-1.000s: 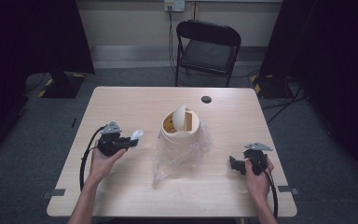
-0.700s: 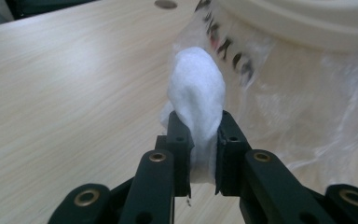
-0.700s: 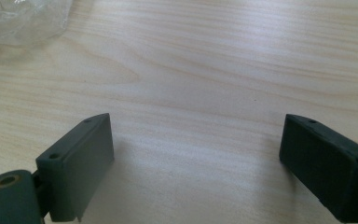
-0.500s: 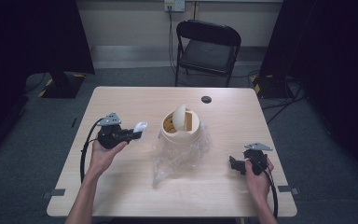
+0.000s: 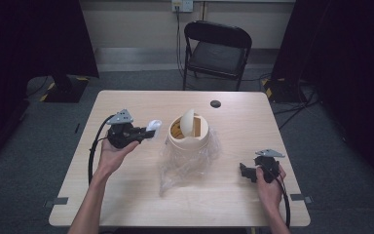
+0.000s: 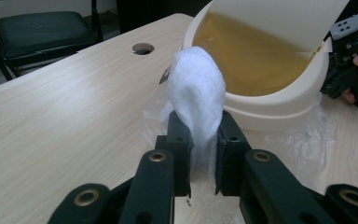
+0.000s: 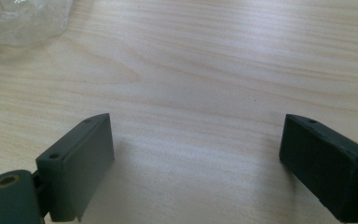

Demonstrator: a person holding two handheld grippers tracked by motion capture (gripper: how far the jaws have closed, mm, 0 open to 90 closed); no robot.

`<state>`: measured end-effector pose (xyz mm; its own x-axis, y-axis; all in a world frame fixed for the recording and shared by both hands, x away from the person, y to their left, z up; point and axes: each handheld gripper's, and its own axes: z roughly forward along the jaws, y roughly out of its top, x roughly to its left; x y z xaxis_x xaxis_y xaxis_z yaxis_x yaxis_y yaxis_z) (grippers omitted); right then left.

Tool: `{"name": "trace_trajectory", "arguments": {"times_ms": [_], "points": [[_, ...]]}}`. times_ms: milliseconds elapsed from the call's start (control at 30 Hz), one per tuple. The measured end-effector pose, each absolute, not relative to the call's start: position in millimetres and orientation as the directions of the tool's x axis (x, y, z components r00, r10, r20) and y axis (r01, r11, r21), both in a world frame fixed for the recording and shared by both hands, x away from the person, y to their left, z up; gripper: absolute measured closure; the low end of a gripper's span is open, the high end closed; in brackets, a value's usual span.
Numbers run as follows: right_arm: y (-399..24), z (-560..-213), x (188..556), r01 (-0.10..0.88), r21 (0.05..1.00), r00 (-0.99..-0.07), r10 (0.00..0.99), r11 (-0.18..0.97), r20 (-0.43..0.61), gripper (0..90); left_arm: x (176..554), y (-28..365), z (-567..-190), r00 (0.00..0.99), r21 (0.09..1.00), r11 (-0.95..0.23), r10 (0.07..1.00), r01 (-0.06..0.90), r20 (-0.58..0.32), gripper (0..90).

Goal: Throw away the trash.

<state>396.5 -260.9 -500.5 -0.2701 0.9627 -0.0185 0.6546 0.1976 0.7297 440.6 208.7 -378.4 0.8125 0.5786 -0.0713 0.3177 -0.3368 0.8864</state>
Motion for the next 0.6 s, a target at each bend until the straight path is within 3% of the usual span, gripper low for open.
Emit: {"name": "trace_trajectory", "arguments": {"times_ms": [600], "points": [[-261,-501,397,0.655,0.73,-0.27,0.963,0.198,-0.018,9.0,450,169,-364,0.854,0.871,-0.398,0.518,0.287,-0.045,79.3]]}}
